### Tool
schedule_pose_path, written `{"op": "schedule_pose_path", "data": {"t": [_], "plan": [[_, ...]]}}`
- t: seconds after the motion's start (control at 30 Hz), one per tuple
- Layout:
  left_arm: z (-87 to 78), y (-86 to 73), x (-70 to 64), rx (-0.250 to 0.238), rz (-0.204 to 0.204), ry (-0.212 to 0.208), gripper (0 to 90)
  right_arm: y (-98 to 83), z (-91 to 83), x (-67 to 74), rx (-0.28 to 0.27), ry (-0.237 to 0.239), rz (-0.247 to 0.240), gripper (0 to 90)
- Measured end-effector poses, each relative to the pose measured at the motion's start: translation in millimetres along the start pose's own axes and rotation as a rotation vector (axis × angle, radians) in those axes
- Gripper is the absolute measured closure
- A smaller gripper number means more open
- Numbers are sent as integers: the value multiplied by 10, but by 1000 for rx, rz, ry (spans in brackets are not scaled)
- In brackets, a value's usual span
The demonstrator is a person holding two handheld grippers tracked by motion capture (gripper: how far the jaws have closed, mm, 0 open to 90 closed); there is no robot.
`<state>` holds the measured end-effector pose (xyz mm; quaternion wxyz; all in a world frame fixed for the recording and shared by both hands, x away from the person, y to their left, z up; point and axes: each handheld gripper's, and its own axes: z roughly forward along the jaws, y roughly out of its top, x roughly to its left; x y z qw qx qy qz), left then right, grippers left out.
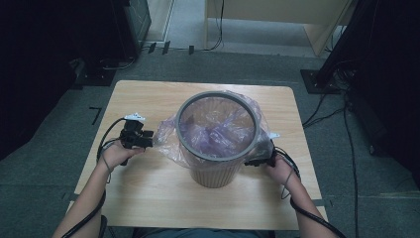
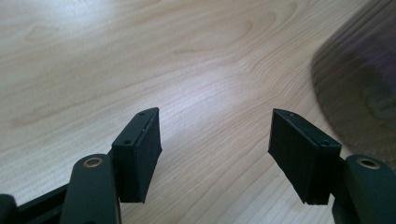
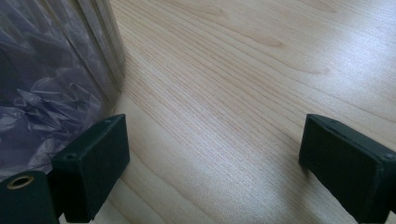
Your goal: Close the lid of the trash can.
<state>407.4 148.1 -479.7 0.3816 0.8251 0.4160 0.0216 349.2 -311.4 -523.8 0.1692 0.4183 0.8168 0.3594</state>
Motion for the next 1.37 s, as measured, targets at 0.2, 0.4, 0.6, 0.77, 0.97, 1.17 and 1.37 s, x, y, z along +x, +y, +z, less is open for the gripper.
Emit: {"op": "schedule_pose_path", "data": {"t": [0.2,0.4,0.6,0.77,0.97,1.17,1.37], "plan": [[36,-92,66,13,-18,15,333,0,0,0,0,0,0,81],[57,-197,124,21,-11,37,324,0,0,0,1,0,-1,81],[35,-235,173,-5,0,59,314,0,0,0,1,0,0,81],[40,-274,203,-28,80,99,299,0,0,0,0,0,0,80],[111,-302,246,-64,189,180,228,0,0,0,1,0,-1,80],[150,-302,245,-82,197,196,186,1,1,0,1,1,-2,78],[148,-301,246,-82,192,193,186,1,1,0,1,1,-3,78]]}}
